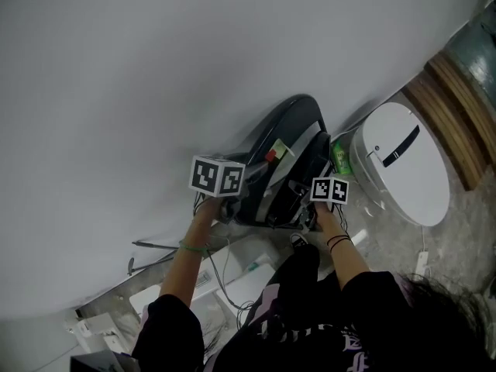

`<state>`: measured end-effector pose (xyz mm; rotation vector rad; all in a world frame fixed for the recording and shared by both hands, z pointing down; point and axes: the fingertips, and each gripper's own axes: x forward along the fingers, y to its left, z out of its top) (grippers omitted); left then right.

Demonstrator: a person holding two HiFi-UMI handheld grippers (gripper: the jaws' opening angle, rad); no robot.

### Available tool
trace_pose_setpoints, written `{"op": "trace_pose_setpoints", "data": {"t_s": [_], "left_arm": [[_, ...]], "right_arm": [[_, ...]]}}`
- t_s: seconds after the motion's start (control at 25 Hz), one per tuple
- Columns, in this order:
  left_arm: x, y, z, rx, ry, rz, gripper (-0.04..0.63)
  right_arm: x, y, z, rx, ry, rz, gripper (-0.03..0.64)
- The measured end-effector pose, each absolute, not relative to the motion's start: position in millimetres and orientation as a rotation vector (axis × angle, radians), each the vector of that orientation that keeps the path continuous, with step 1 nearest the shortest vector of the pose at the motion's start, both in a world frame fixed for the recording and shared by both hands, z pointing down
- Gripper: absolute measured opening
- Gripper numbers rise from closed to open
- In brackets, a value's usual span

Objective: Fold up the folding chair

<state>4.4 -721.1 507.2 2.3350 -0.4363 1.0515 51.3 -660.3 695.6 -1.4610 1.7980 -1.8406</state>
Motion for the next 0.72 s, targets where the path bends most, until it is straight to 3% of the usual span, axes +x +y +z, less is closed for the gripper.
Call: {"op": "trace_pose_setpoints", "data": {"t_s": [0.12, 0.32, 0.72], "left_arm": [[-2.6, -726.8, 503.2, 2.378, -0.578, 1.061, 0.239], [-19.5, -725.5, 484.1, 2.429, -0.762, 1.050, 0.244], [-65.9, -658.6, 372.4, 2.445, -1.065, 0.474, 0.242]], "right_arm": [[51.6, -638.6, 693.8, -1.452, 1.823, -1.848, 0.169], [69.5, -604.1, 676.7, -1.431, 1.822, -1.798, 0.169], [104.3, -543.5, 576.9, -1.344, 1.937, -1.576, 0.160]]}}
